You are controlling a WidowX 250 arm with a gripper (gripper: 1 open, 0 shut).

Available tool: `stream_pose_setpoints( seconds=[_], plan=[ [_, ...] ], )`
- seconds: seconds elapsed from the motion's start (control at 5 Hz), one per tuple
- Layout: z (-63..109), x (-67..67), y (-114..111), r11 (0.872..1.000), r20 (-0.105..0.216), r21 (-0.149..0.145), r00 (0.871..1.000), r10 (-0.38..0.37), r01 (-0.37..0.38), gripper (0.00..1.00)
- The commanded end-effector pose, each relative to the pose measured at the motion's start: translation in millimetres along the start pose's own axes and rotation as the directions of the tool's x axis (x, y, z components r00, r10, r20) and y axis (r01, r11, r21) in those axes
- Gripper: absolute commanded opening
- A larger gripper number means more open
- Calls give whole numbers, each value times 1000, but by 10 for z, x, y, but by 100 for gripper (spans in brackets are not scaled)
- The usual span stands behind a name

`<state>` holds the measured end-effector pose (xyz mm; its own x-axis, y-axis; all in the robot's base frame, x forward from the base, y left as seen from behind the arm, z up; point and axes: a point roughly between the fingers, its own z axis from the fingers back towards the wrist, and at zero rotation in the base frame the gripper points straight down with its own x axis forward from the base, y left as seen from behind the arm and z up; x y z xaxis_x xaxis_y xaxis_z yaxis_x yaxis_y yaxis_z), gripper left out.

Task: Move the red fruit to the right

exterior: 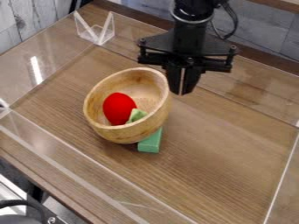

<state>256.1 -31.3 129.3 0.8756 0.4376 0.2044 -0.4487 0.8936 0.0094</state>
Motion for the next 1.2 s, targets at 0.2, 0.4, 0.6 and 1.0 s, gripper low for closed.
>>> stream_pose_setpoints(
  seconds=[0.2,0.4,0.6,1.0],
  plan=[
    [26,82,318,1000,18,10,999,26,-26,100],
    [-160,195,661,1000,19,9,999,-27,27,100],
    [-325,233,716,997,20,12,997,-76,76,100],
    [-593,254,619,987,12,7,987,-160,160,100]
  ],
)
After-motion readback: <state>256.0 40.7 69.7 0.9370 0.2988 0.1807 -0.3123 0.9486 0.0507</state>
